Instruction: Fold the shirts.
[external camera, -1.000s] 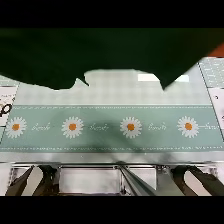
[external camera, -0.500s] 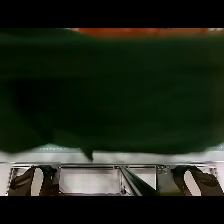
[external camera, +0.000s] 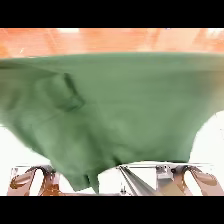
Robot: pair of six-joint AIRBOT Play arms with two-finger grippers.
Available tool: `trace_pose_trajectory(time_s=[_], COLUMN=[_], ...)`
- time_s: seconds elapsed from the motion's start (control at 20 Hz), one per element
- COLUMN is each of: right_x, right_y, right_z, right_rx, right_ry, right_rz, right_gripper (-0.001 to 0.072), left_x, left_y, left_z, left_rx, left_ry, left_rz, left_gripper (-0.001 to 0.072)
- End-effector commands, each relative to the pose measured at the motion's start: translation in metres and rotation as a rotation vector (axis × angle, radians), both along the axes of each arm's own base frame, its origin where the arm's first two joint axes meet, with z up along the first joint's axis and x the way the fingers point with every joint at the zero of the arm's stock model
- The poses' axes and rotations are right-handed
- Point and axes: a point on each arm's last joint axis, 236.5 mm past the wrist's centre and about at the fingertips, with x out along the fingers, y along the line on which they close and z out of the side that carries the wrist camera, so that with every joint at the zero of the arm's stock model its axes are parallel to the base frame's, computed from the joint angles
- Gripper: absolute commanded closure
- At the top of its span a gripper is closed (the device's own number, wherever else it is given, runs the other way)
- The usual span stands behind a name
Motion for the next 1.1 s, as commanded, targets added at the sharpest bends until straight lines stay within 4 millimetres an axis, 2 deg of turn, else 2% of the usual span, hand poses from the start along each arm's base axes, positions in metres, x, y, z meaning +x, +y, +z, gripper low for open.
trace_pose_trajectory(time_s=[0.0, 0.1, 0.25, 0.35, 0.45, 0.6, 0.75, 0.9, 0.95, 1.05], right_x=[0.071, 0.121, 0.199, 0.238, 0.271, 0.314, 0.333, 0.330, 0.325, 0.304], right_y=[0.017, 0.012, 0.010, 0.007, 0.006, 0.002, 0.003, 0.005, 0.006, 0.014], right_z=[-0.065, -0.112, -0.186, -0.235, -0.271, -0.306, -0.334, -0.352, -0.355, -0.353], right_rx=[0.122, 0.180, 0.300, 0.369, 0.419, 0.465, 0.513, 0.522, 0.511, 0.505], right_ry=[0.123, 0.204, 0.265, 0.316, 0.354, 0.378, 0.438, 0.490, 0.511, 0.584], right_rz=[0.114, 0.120, 0.127, 0.110, 0.113, 0.114, 0.112, 0.123, 0.132, 0.191], right_gripper=[0.0687, 0.0687, 0.0687, 0.0688, 0.0687, 0.0687, 0.0687, 0.0687, 0.0687, 0.0687], left_x=[0.072, 0.120, 0.193, 0.236, 0.274, 0.318, 0.332, 0.330, 0.324, 0.297], left_y=[-0.006, 0.000, 0.008, 0.010, 0.010, 0.009, -0.003, -0.013, -0.016, -0.025], left_z=[-0.088, -0.137, -0.200, -0.241, -0.277, -0.319, -0.346, -0.353, -0.353, -0.343], left_rx=[-0.165, -0.211, -0.241, -0.262, -0.277, -0.346, -0.377, -0.381, -0.388, -0.342], left_ry=[0.132, 0.212, 0.282, 0.350, 0.410, 0.480, 0.567, 0.606, 0.628, 0.701], left_rz=[-0.085, -0.083, -0.054, -0.048, -0.055, -0.029, -0.065, -0.093, -0.106, -0.211], left_gripper=[0.0684, 0.0684, 0.0684, 0.0684, 0.0684, 0.0684, 0.0684, 0.0684, 0.0684, 0.0683])
